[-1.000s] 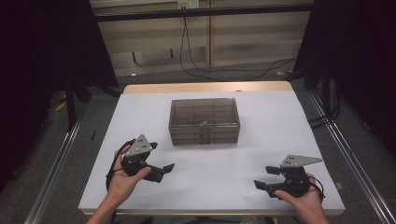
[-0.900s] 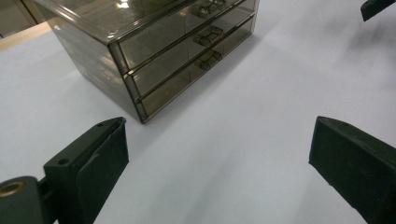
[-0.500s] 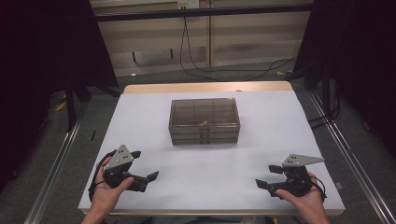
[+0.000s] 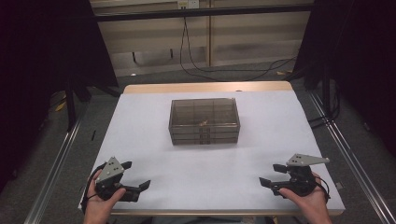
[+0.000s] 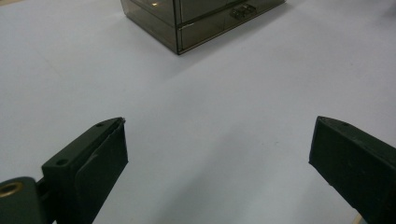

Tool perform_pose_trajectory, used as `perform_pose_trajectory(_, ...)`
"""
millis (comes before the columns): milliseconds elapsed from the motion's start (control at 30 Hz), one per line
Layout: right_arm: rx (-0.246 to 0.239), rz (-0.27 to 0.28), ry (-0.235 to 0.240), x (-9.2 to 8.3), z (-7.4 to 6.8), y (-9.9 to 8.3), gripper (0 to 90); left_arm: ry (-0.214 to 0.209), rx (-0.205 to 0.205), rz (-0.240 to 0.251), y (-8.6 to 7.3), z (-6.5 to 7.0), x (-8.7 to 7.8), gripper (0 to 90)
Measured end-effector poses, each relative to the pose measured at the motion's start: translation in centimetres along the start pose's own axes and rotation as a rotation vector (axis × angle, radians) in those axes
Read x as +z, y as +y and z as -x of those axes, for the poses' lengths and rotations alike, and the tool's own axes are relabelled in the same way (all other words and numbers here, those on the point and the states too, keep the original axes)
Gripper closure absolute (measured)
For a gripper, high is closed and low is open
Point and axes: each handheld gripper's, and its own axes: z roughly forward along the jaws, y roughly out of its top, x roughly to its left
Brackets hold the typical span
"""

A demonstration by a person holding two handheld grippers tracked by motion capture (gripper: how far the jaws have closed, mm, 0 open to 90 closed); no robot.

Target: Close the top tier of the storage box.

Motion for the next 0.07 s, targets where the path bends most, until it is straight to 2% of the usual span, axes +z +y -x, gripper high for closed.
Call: perform_pose_trajectory(67,-0.002,0.002,-0.006,-0.01,0.06,0.06,20.3,0.006,0.003,0.004,-0.14,0.07,-0.11,4.4)
